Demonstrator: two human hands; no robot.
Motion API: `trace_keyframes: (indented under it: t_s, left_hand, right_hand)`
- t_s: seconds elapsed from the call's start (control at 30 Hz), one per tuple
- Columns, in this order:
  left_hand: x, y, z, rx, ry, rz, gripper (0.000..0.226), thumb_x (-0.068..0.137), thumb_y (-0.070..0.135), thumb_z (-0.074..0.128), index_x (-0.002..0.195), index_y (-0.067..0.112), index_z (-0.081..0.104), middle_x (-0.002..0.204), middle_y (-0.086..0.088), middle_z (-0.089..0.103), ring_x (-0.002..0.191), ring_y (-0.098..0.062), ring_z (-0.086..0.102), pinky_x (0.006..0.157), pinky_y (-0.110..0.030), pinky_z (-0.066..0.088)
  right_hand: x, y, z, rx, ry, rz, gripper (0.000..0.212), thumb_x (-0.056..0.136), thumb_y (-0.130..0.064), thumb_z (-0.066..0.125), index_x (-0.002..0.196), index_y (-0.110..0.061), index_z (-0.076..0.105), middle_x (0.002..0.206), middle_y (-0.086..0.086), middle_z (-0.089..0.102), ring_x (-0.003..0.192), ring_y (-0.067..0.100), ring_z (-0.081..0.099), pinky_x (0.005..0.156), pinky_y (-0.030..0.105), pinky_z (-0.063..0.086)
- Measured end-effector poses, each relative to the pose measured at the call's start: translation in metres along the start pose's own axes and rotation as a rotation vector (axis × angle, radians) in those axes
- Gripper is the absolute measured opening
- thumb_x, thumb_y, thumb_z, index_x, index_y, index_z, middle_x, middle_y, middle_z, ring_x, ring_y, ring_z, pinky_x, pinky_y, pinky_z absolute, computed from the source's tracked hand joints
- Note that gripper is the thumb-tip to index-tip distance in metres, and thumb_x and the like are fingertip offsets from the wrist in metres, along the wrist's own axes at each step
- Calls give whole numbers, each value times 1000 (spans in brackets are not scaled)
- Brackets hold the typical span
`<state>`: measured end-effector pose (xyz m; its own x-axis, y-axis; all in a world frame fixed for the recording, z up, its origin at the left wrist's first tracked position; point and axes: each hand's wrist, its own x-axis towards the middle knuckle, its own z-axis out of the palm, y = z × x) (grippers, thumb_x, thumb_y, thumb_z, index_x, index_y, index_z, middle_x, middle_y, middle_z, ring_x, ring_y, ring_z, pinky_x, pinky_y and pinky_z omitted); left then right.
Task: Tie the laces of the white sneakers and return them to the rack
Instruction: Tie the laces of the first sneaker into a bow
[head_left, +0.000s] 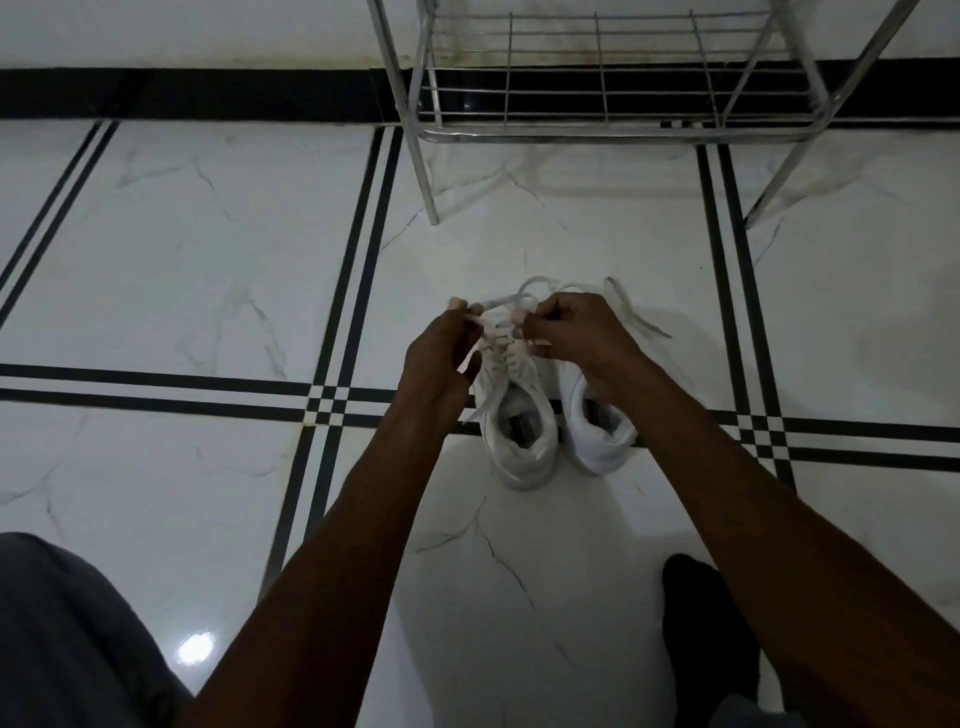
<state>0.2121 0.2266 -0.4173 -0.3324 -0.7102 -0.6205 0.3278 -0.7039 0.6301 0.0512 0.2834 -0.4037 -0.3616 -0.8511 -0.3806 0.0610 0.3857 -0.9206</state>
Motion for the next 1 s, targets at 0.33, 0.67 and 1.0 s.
trace_keyframes:
  t_s: [0.33,0.67,1.0]
  left_hand:
    - [8,2,-58,-169,466,310,32,103,10,54,134,14,56,88,-5,75,73,-12,70,82,-31,58]
    - [2,-16,-46,869,439,63,53,99,47,57,116,-3,61,92,-8,62,88,-25,63,86,-42,61]
    - [-4,-43,-11,851,280,121,49,80,58,77,94,14,62,92,-6,69,85,-22,69,79,-45,64]
  right_hand:
    - [-5,30,-22,-673,467,-91,29,85,-11,69,67,11,64,66,19,66,61,25,61,68,40,58]
    - [2,23,-16,-740,76,-266,59,73,-23,86,127,-15,61,127,12,53,101,25,62,86,31,52]
    - [-12,36,21,-932,-46,-194,27,86,-15,72,113,-11,74,108,12,76,94,26,72,87,38,58]
